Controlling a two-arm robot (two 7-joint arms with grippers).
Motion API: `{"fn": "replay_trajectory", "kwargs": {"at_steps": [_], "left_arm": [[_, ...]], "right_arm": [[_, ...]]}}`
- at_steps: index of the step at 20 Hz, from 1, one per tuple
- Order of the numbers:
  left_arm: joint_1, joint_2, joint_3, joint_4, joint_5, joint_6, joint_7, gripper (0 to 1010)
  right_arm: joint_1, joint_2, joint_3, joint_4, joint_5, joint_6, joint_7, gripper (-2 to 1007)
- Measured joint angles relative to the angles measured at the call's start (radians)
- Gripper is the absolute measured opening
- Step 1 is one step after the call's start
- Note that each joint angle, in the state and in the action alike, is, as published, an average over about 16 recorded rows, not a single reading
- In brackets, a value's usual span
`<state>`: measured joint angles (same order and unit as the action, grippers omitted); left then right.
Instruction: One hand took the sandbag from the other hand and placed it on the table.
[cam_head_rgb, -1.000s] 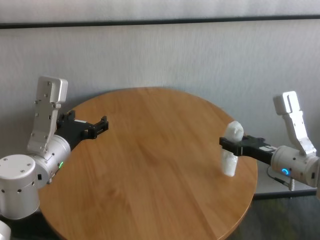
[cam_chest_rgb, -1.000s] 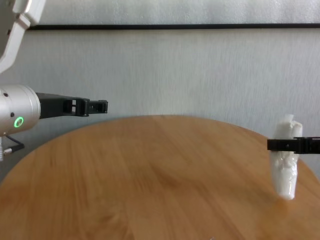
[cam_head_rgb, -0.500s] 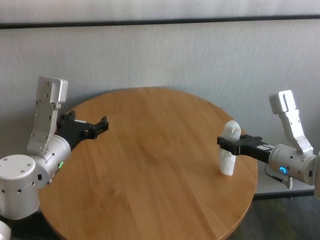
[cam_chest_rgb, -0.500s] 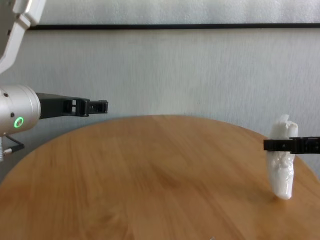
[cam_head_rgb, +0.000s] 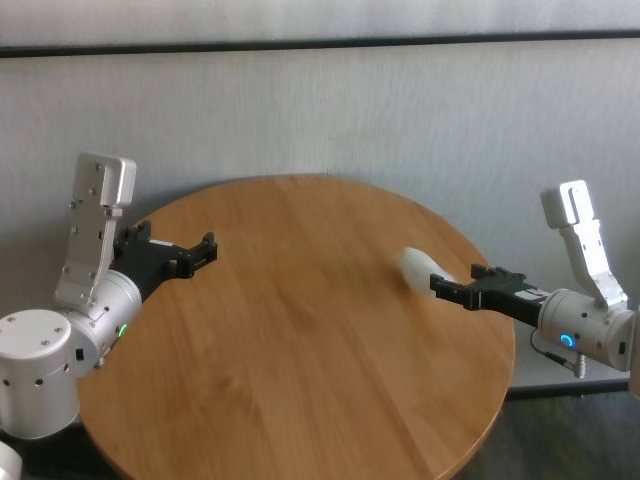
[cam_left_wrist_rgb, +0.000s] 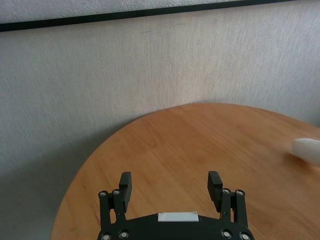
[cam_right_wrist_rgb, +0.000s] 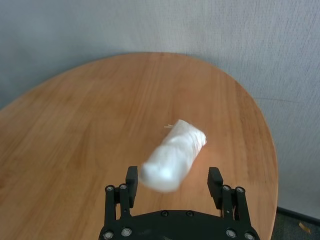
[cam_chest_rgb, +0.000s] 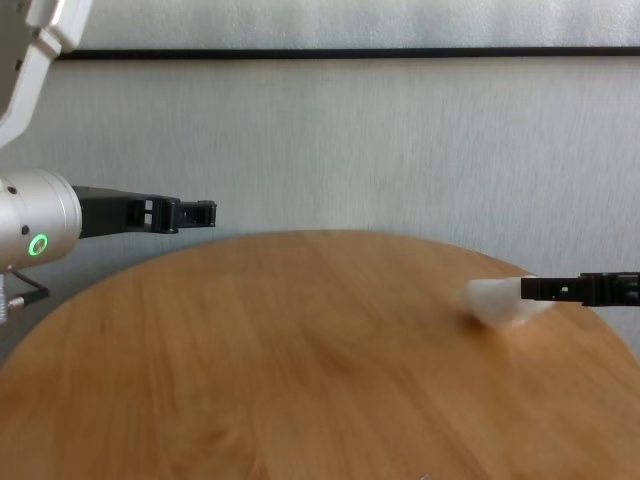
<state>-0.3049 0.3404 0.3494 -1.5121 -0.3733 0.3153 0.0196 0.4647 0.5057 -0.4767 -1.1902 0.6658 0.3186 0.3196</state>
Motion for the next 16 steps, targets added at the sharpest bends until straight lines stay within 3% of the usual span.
{"fn": "replay_trajectory", "kwargs": {"at_steps": [8,16], "left_arm": [[0.0,0.0,0.0,0.0,0.0,0.0,0.0,1002],[0.0,0.0,0.0,0.0,0.0,0.0,0.0,1002]], "right_arm": [[-0.003,0.001,0.001,-0.003,0.002,-0.001,-0.001,972],[-0.004,0.001,0.002,-0.005,0.003,-0.002,-0.002,1002]]}}
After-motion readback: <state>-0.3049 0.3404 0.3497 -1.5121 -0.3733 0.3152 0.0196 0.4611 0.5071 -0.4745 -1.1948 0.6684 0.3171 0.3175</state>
